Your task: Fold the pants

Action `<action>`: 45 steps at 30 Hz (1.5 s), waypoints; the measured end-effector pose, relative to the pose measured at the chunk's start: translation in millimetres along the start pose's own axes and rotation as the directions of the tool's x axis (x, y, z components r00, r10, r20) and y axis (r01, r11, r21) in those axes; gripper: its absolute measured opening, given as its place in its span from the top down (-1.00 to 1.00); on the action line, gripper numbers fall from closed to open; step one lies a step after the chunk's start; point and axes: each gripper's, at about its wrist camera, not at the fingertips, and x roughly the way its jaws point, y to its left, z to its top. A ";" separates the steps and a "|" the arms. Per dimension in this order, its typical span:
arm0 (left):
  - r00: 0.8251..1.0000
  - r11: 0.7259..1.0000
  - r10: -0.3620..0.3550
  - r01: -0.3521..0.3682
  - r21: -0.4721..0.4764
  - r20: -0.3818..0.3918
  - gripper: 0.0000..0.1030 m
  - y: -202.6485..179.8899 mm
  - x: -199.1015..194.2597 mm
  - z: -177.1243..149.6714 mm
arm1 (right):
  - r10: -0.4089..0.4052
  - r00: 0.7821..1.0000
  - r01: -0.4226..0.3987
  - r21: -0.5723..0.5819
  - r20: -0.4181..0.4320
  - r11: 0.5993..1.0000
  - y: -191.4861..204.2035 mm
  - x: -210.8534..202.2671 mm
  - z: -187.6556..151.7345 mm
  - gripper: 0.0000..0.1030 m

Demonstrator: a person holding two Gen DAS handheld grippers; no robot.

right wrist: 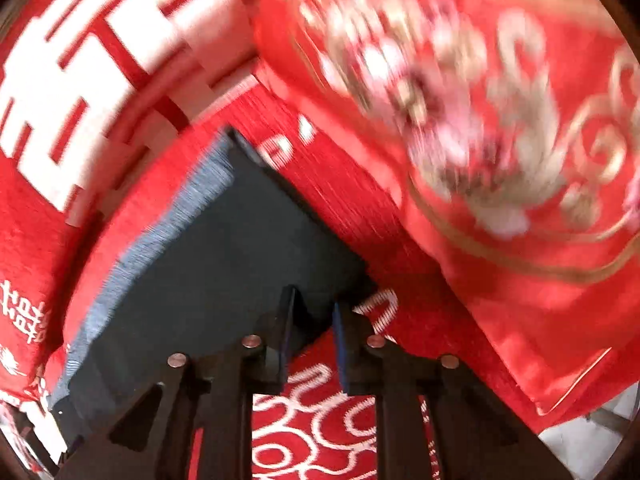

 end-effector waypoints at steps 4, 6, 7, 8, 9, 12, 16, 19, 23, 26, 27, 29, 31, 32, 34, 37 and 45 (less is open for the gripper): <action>1.000 1.000 -0.002 0.002 0.006 0.003 -0.98 0.3 -1.8 -1.0 | -0.060 0.998 0.059 0.017 0.027 0.998 -4.9 -18.4 -13.0 0.21; 1.000 1.000 -0.005 0.005 0.001 0.002 -0.98 0.0 -3.3 -1.6 | -0.028 0.999 0.029 -0.017 0.029 0.999 5.5 -30.3 -26.8 0.21; 1.000 1.000 -0.006 0.006 -0.003 0.001 -0.98 0.0 -3.4 -1.7 | -0.016 0.999 0.017 -0.048 0.030 0.999 7.2 -37.8 -29.6 0.21; 1.000 1.000 -0.006 0.006 -0.007 0.000 -0.98 -0.2 -3.7 -1.8 | -0.001 1.000 0.003 -0.103 0.026 0.995 21.0 -41.8 -40.4 0.21; 1.000 1.000 -0.005 0.005 -0.009 -0.002 -0.98 -0.6 -4.1 -1.8 | 0.017 1.000 -0.015 -0.145 0.016 0.989 33.1 -43.2 -49.1 0.21; 1.000 1.000 -0.006 0.006 -0.012 -0.005 -0.98 -0.2 -3.5 -1.0 | 0.080 0.997 -0.083 -0.276 -0.023 0.958 79.3 -41.8 -79.6 0.20; 1.000 1.000 -0.010 0.010 -0.016 -0.006 -0.98 2.7 -0.3 -0.6 | 0.129 0.989 -0.145 -0.377 -0.068 0.915 122.9 -34.5 -102.7 0.07; 1.000 0.999 -0.019 0.018 -0.028 -0.013 -0.98 6.0 2.1 -0.3 | 0.121 0.987 -0.154 -0.416 -0.104 0.896 149.1 -13.4 -113.9 0.00; 0.999 0.999 -0.028 0.027 -0.047 -0.024 -0.98 8.7 3.4 -1.1 | 0.102 0.991 -0.128 -0.434 -0.083 0.892 151.6 -9.3 -122.5 0.00; 0.999 0.999 -0.022 0.021 -0.039 -0.031 -0.98 7.3 3.2 -0.3 | 0.129 0.987 -0.156 -0.404 -0.094 0.901 145.2 -8.0 -119.7 0.00; 0.999 0.999 -0.018 0.017 -0.033 -0.034 -0.98 6.2 2.7 0.0 | 0.134 0.986 -0.162 -0.402 -0.096 0.901 145.6 -7.7 -114.6 0.00; 0.999 1.000 -0.006 0.006 -0.017 -0.037 -0.98 3.9 2.1 1.1 | 0.140 0.985 -0.167 -0.393 -0.097 0.904 145.3 -2.3 -112.2 0.00; 0.999 1.000 0.003 -0.003 -0.003 -0.033 -0.98 1.7 2.1 1.7 | 0.141 0.985 -0.167 -0.384 -0.095 0.908 145.7 -1.3 -111.7 -0.02; 1.000 1.000 0.008 -0.008 0.003 -0.029 -0.98 0.7 1.7 1.5 | 0.146 0.985 -0.171 -0.378 -0.093 0.910 145.5 -3.2 -110.3 -0.06; 1.000 1.000 0.016 -0.015 0.010 -0.025 -0.98 -1.0 0.8 1.6 | 0.164 0.983 -0.184 -0.363 -0.087 0.913 143.6 -4.8 -111.3 -0.12; 0.999 0.999 0.030 -0.029 0.015 -0.026 -0.98 -3.0 -1.4 2.3 | 0.170 0.982 -0.188 -0.370 -0.080 0.910 142.7 -5.5 -113.1 -0.14; 0.998 0.997 0.064 -0.063 0.040 -0.026 -0.98 -6.1 -4.6 5.1 | 0.218 0.972 -0.234 -0.324 -0.085 0.917 132.5 -5.0 -109.1 -0.14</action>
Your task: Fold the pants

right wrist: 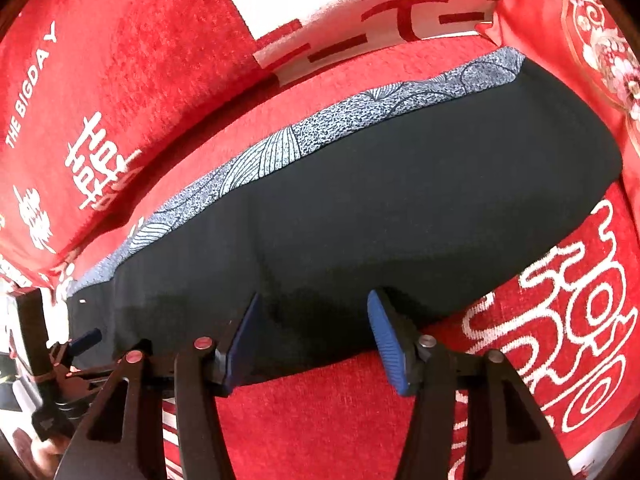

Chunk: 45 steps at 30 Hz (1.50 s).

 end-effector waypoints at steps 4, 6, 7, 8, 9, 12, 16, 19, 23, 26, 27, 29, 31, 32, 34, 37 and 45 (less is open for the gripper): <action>1.000 1.000 0.023 -0.023 0.020 0.008 -0.98 -1.9 -3.3 0.1 | 0.039 0.999 -0.039 0.029 -0.003 0.999 -8.4 -4.7 0.9 -0.14; 0.999 0.999 0.032 -0.032 0.025 0.006 -0.98 -2.4 -6.0 0.7 | 0.060 0.998 -0.059 0.051 -0.010 0.997 -13.3 -7.8 1.1 -0.14; 0.999 0.999 0.037 -0.037 0.028 0.002 -0.98 -2.6 -7.4 1.5 | 0.075 0.997 -0.074 0.064 -0.014 0.995 -17.2 -10.1 0.8 -0.14; 0.999 0.999 0.041 -0.041 0.030 -0.002 -0.98 -2.8 -8.9 2.2 | 0.085 0.996 -0.083 0.074 -0.017 0.994 -20.1 -11.9 0.1 -0.14; 0.999 0.999 0.042 -0.041 0.034 -0.007 -0.98 -3.1 -11.1 2.1 | 0.094 0.995 -0.092 0.085 -0.019 0.992 -24.1 -14.4 -0.9 -0.14; 1.000 0.999 0.024 -0.024 0.045 -0.013 -0.98 -11.0 -20.4 1.6 | 0.114 0.993 -0.111 0.117 -0.023 0.987 -37.0 -22.5 -5.2 -0.15; 1.000 0.997 -0.008 0.008 0.071 0.002 -0.98 -30.3 -34.0 3.3 | 0.110 0.994 -0.104 0.166 -0.029 0.981 -58.0 -32.2 -12.7 -0.15; 0.999 0.995 -0.048 0.047 0.085 0.007 -0.98 -49.9 -41.7 8.2 | 0.099 0.995 -0.092 0.197 -0.026 0.976 -71.4 -35.8 -15.5 -0.15; 0.995 0.992 -0.097 0.096 0.086 0.009 -0.98 -80.2 -46.4 17.1 | 0.084 0.996 -0.076 0.231 -0.027 0.970 -84.1 -37.7 -17.1 -0.15; 0.990 0.988 -0.139 0.139 0.069 0.001 -0.98 -96.4 -48.8 23.3 | 0.079 0.997 -0.071 0.229 -0.025 0.971 -88.0 -40.4 -17.0 -0.15; 0.988 0.986 -0.152 0.151 0.066 0.001 -0.98 -101.5 -50.4 25.6 | 0.080 0.996 -0.072 0.230 -0.025 0.971 -89.4 -41.6 -16.7 -0.15; 0.985 0.984 -0.170 0.169 0.058 0.012 -0.98 -112.2 -55.7 32.5 | 0.084 0.996 -0.076 0.236 -0.020 0.969 -93.1 -43.1 -16.1 -0.15; 0.982 0.982 -0.185 0.184 0.044 0.034 -0.98 -117.8 -60.3 40.9 | 0.097 0.995 -0.092 0.246 -0.010 0.965 -97.7 -44.5 -14.1 -0.15; 0.980 0.981 -0.192 0.190 0.031 0.047 -0.98 -120.2 -62.3 46.3 | 0.112 0.994 -0.108 0.250 -0.001 0.962 -99.3 -45.6 -12.8 -0.15; 0.978 0.979 -0.202 0.203 -0.001 0.059 -0.98 -123.2 -61.6 55.3 | 0.156 0.987 -0.159 0.259 0.035 0.953 -104.1 -49.2 -8.3 -0.15; 0.983 0.984 -0.175 0.177 -0.021 0.054 -0.98 -122.8 -46.3 58.8 | 0.197 0.976 -0.215 0.288 0.091 0.933 -116.6 -50.9 -2.8 -0.15; 0.982 0.981 -0.190 0.191 -0.043 0.021 -0.98 -119.4 -20.8 45.4 | 0.350 0.913 -0.406 0.405 0.209 0.819 -164.2 -35.1 -7.1 -0.15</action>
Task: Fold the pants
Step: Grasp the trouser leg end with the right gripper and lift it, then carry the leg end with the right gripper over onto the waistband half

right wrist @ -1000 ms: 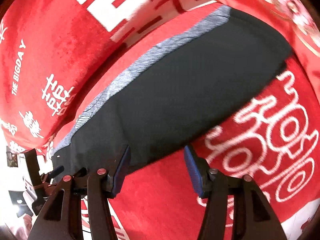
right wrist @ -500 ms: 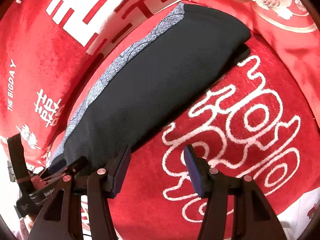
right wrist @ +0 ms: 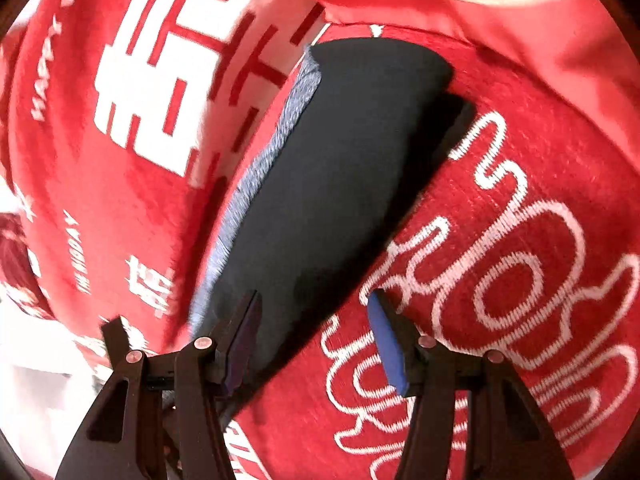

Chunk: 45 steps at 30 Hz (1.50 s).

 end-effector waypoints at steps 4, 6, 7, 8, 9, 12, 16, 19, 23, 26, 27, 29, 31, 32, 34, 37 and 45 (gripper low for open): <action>1.000 1.000 0.006 -0.006 0.017 0.014 -0.98 -3.1 -0.3 -1.0 | 0.114 0.991 -0.117 0.047 0.072 0.992 -12.1 3.9 8.5 -0.14; 1.000 1.000 0.001 -0.002 0.023 0.021 -0.98 -3.4 -0.1 -2.0 | 0.144 0.984 -0.148 0.036 0.100 0.988 -8.5 8.9 13.9 -0.14; 1.000 1.000 -0.004 0.003 0.023 0.019 -0.98 -2.8 -0.5 -1.8 | 0.153 0.982 -0.157 0.028 0.111 0.987 -5.4 12.3 17.2 -0.14; 1.000 1.000 -0.004 0.004 0.024 0.013 -0.98 -2.3 -1.6 -1.2 | 0.162 0.980 -0.166 0.030 0.119 0.986 -2.9 15.5 19.8 -0.15; 1.000 1.000 -0.001 0.001 0.024 0.006 -0.93 -2.0 -3.4 0.6 | 0.165 0.979 -0.171 0.042 0.119 0.984 -0.6 19.9 23.2 -0.13; 0.999 0.999 -0.019 0.017 0.039 0.039 -0.29 -3.9 -24.3 10.6 | 0.167 0.983 -0.175 0.142 0.070 0.974 -1.7 28.7 34.1 0.73; 0.993 0.996 -0.041 0.032 0.082 0.112 -0.29 -11.8 -37.4 18.9 | 0.138 0.989 -0.141 0.059 0.055 0.988 20.0 16.1 36.5 0.74; 0.994 0.992 -0.102 0.099 0.083 0.030 -0.29 -30.9 -2.8 16.0 | 0.142 0.988 -0.139 -0.055 0.056 0.989 50.7 5.0 33.1 0.74; 0.988 0.989 -0.064 0.045 0.138 0.141 -0.29 -41.5 -0.6 6.6 | 0.093 0.995 -0.086 -0.167 0.033 0.982 78.3 6.1 25.7 0.74; 0.984 0.987 -0.127 0.112 0.119 0.122 -0.29 -29.5 1.4 8.6 | 0.054 0.998 -0.045 -0.232 0.033 0.972 97.9 5.8 23.2 0.74; 0.984 0.984 -0.136 0.121 0.127 0.118 -0.32 -30.3 -0.9 8.1 | 0.042 0.999 -0.033 -0.250 0.033 0.968 104.3 6.2 22.1 0.74; 0.982 0.980 -0.166 0.153 0.131 0.093 -0.32 -22.9 -4.2 8.5 | 0.021 0.999 -0.011 -0.284 0.034 0.959 114.9 5.2 17.4 0.74; 0.977 0.977 -0.198 0.191 0.095 0.072 -0.32 -11.1 -14.0 9.7 | -0.002 0.999 0.015 -0.333 0.039 0.943 131.3 6.7 11.8 0.74; 0.977 0.978 -0.200 0.194 0.081 0.078 -0.32 -3.8 -19.7 12.0 | -0.014 0.999 0.029 -0.365 0.043 0.931 140.7 5.9 7.6 0.74; 0.975 0.979 -0.200 0.194 0.064 0.097 -0.49 16.0 -30.2 8.4 | -0.044 0.998 0.061 -0.443 0.049 0.894 163.7 7.5 -4.7 0.74; 0.969 0.978 -0.210 0.208 0.028 0.130 -0.68 64.1 -47.7 -1.5 | -0.101 0.994 0.111 -0.562 0.048 0.820 198.2 20.1 -30.6 0.74; 0.995 0.988 -0.058 0.069 -0.140 0.082 -0.68 203.6 -49.0 -33.6 | -0.295 0.954 0.213 -0.822 0.058 0.528 261.6 104.5 -135.0 0.48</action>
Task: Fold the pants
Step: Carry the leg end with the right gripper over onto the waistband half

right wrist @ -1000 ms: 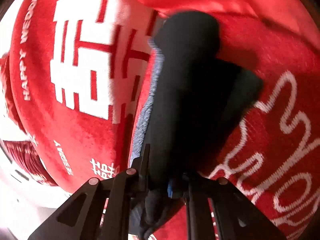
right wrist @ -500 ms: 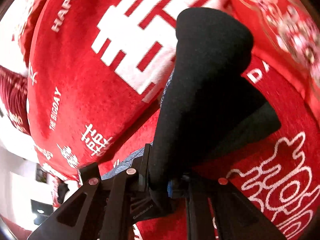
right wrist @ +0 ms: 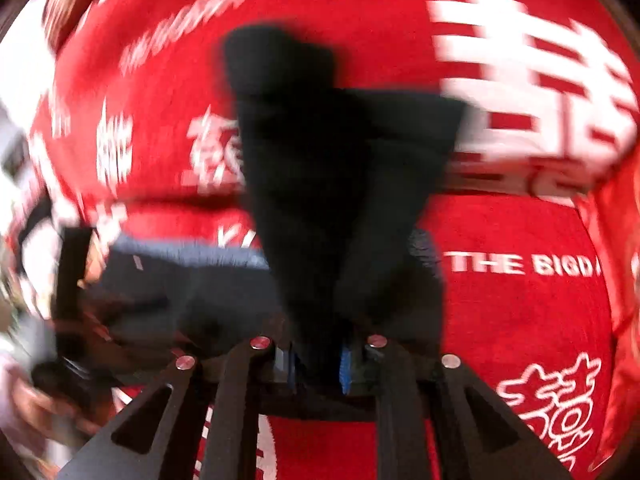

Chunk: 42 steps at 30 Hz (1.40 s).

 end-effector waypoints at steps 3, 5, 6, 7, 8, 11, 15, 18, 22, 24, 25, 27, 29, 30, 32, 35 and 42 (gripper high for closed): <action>0.997 0.997 0.071 -0.072 -0.035 -0.019 -0.68 42.8 1.6 -11.0 | -0.144 0.984 0.113 -0.256 -0.105 0.960 70.6 59.0 -26.5 0.20; 0.996 0.995 0.090 -0.091 -0.040 -0.021 -0.68 59.7 0.3 -17.5 | -0.268 0.954 0.187 -0.426 -0.138 0.885 106.3 86.0 -49.0 0.17; 0.996 0.995 0.091 -0.091 -0.041 -0.021 -0.68 68.2 -3.7 -25.4 | -0.350 0.930 0.242 -0.530 -0.112 0.813 126.5 93.5 -66.5 0.16; 0.996 0.995 0.087 -0.087 -0.042 -0.021 -0.68 73.8 -4.6 -27.2 | -0.364 0.928 0.260 -0.566 -0.077 0.783 134.5 89.5 -73.5 0.14; 0.997 0.996 0.077 -0.078 -0.045 -0.022 -0.68 77.3 -4.5 -27.0 | -0.352 0.934 0.255 -0.577 -0.060 0.776 139.5 82.5 -77.0 0.06; 1.000 0.999 -0.003 0.002 -0.051 -0.020 -0.68 78.7 -12.7 -26.7 | -0.170 0.974 0.095 -0.414 -0.148 0.906 125.1 56.1 -67.2 0.03; 0.981 0.982 -0.187 0.185 -0.035 -0.045 -0.68 50.5 -14.6 -10.5 | 0.192 0.957 -0.150 0.197 -0.217 0.969 52.4 50.1 -54.5 0.02; 0.959 0.965 -0.263 0.262 -0.032 -0.102 -0.68 29.9 3.0 -2.9 | 0.342 0.927 -0.205 0.557 -0.153 0.805 -7.6 64.9 -68.2 0.02; 0.946 0.959 -0.282 0.281 -0.030 -0.158 -0.68 12.3 29.8 2.6 | 0.450 0.892 -0.284 0.720 -0.044 0.633 -31.3 82.4 -79.9 0.02; 0.943 0.958 -0.288 0.285 -0.043 -0.168 -0.68 8.7 36.2 5.4 | 0.467 0.884 -0.306 0.753 -0.002 0.582 -38.6 89.2 -84.8 0.02; 0.942 0.958 -0.287 0.283 -0.050 -0.171 -0.61 6.9 38.0 5.8 | 0.475 0.879 -0.314 0.780 0.024 0.541 -42.5 94.2 -89.4 0.02; 0.941 0.956 -0.294 0.291 -0.046 -0.165 -0.22 3.0 36.5 5.9 | 0.496 0.865 -0.327 0.839 0.080 0.435 -48.4 100.4 -97.0 0.18; 0.946 0.959 -0.281 0.282 -0.016 -0.161 -0.11 -5.0 30.0 6.1 | 0.500 0.857 -0.325 0.882 0.122 0.342 -52.9 108.6 -103.1 0.75; 0.951 0.961 -0.274 0.278 0.006 -0.145 -0.05 -9.0 22.2 5.0 | 0.498 0.860 -0.324 0.875 0.114 0.360 -52.6 107.1 -100.1 0.75; 0.956 0.962 -0.265 0.271 0.034 -0.128 -0.05 -13.3 7.7 0.5 | 0.507 0.855 -0.366 0.821 0.110 0.439 -48.5 89.8 -87.3 0.75; 0.972 0.973 -0.213 0.220 0.071 -0.094 -0.05 -16.8 -7.2 -16.5 | 0.504 0.862 -0.372 0.744 0.054 0.556 -40.1 68.6 -74.9 0.75; 0.992 0.996 -0.094 0.094 0.006 -0.082 -0.64 0.4 8.7 -25.2 | 0.419 0.896 -0.232 0.647 -0.148 0.726 -32.2 93.7 -78.8 0.44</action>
